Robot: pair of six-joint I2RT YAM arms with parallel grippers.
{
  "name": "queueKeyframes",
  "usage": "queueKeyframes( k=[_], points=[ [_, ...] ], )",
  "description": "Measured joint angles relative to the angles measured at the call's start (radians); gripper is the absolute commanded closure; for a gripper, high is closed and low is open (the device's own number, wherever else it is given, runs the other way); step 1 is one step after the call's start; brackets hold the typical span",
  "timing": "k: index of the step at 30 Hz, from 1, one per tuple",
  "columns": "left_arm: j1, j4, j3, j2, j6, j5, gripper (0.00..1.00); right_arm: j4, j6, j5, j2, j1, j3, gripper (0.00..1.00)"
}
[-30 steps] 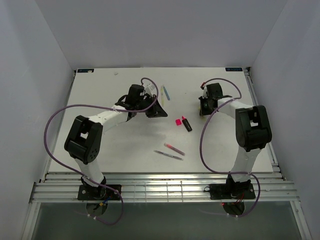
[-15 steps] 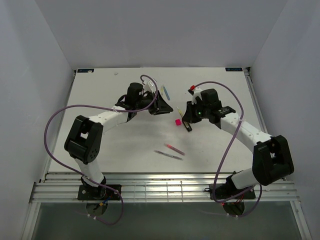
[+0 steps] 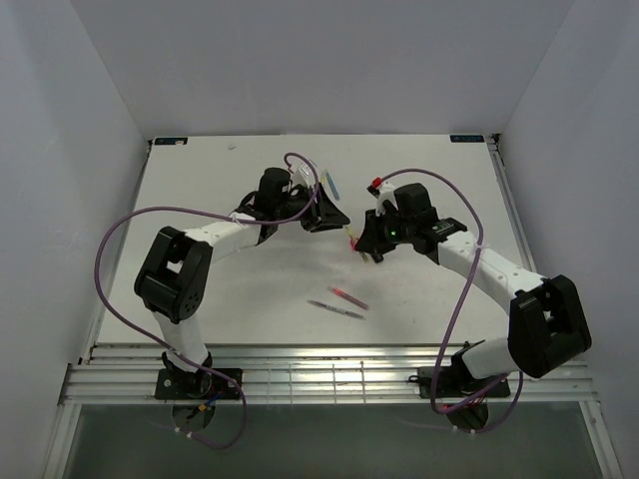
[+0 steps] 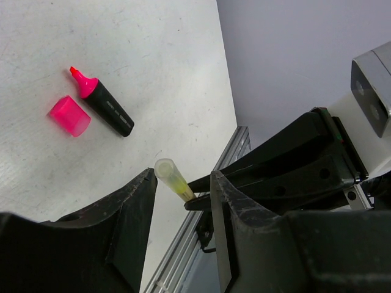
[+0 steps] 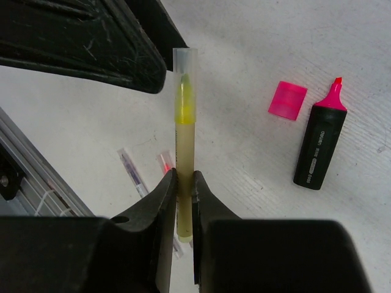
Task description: Open the pen caps
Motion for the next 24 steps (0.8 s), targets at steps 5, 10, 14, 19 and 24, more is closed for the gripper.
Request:
queueKeyframes(
  k=[5,10,14,19,24],
  points=[
    [-0.006,0.001,0.0,0.002,-0.004,-0.008,0.48,0.0,0.01,0.003,0.0,0.02,0.001,0.92],
    [-0.008,0.007,0.0,0.016,-0.008,-0.015,0.5,0.0,0.015,0.006,0.0,0.037,0.002,0.92],
    [-0.012,0.008,0.0,0.019,-0.01,-0.017,0.55,0.0,0.016,0.009,-0.002,0.043,0.003,0.92],
    [-0.014,0.008,0.0,0.019,-0.01,-0.02,0.64,0.002,0.023,0.011,-0.002,0.043,0.007,0.92],
    [-0.014,0.008,0.0,0.019,-0.01,-0.025,0.67,0.011,0.04,0.015,-0.002,0.043,0.008,0.92]
  ],
)
